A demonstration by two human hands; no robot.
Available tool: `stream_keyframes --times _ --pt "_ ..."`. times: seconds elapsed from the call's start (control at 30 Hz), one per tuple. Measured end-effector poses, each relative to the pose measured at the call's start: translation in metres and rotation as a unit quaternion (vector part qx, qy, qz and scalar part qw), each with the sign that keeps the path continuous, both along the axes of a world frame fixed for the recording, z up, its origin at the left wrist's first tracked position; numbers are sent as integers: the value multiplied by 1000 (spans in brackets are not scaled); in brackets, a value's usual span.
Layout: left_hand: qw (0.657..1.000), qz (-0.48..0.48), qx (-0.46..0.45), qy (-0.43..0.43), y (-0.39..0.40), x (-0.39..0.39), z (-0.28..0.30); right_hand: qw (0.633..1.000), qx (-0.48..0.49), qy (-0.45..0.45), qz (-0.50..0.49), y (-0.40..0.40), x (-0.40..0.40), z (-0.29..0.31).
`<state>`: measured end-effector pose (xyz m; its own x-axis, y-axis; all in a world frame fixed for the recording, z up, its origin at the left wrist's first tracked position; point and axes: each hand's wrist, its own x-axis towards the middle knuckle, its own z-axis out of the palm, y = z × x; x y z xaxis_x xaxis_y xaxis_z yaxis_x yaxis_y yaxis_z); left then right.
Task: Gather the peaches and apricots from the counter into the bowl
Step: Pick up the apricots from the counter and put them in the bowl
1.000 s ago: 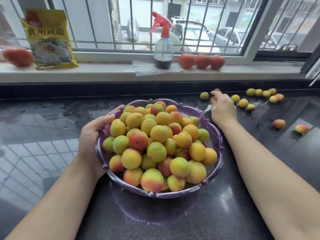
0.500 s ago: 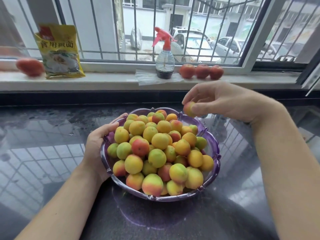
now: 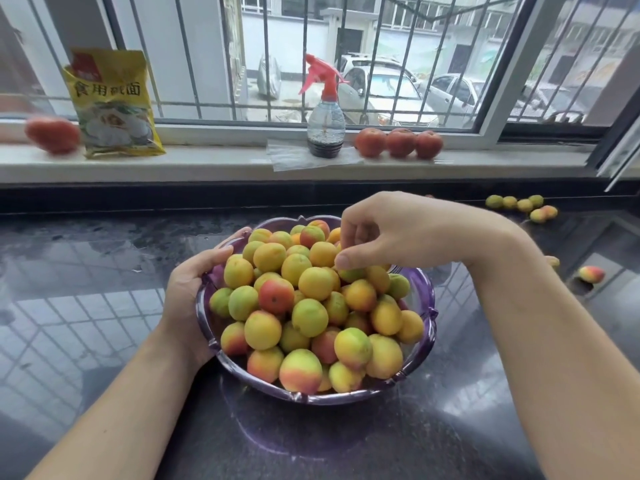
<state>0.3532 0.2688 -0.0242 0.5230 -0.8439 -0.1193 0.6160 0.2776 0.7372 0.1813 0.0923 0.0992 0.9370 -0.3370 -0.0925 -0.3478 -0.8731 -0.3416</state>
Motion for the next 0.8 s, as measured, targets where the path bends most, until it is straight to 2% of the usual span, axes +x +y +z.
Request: stream_keyframes --times 0.33,0.4,0.47,0.5,0.57,0.6,0.67,0.8 --pt "1000 -11 7 2 2 4 -5 1000 12 8 6 -1 1 -1" --pt "1000 -5 2 -1 1 3 -4 999 47 -21 4 -5 -5 4" --pt "1000 -4 1 -5 1 0 -1 984 106 -133 -59 -25 -12 7" --pt "1000 -1 2 -4 1 0 -1 963 125 -208 -117 -42 -15 3" --pt "1000 6 2 0 0 0 -1 898 119 -331 -263 -83 -19 -18" --pt "1000 10 0 3 -1 1 -1 868 98 -354 -333 -103 -20 -33" --pt "1000 13 -1 6 -2 1 -1 847 39 -334 -411 -133 -21 -66" --pt "1000 8 -5 5 -2 2 -3 853 -64 -300 -422 -150 -15 -116"
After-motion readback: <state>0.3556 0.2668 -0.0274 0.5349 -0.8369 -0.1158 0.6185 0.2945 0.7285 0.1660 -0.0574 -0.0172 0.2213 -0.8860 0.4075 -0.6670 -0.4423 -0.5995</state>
